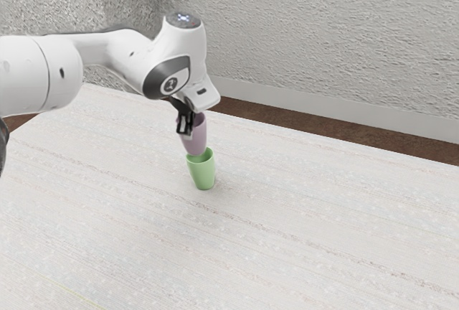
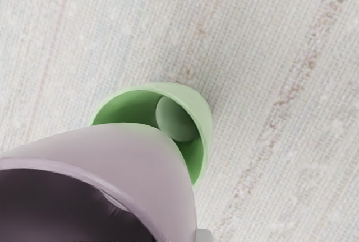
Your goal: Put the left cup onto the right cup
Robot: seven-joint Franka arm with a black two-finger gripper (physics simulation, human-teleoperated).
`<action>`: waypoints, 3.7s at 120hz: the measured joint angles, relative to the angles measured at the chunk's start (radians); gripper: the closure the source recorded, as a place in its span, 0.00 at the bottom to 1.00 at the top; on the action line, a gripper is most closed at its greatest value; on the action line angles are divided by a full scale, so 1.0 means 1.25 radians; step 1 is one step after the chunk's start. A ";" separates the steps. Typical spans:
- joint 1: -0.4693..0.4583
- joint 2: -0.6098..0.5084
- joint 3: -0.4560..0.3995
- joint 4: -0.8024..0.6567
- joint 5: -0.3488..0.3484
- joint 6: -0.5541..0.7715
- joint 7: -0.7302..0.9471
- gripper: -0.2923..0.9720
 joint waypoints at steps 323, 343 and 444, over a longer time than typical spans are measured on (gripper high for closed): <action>0.026 0.053 0.001 0.015 -0.089 0.008 0.012 0.25; 0.024 0.042 0.001 0.016 -0.086 -0.004 0.015 0.24; 0.007 -0.138 0.002 0.003 -0.086 -0.125 0.013 0.23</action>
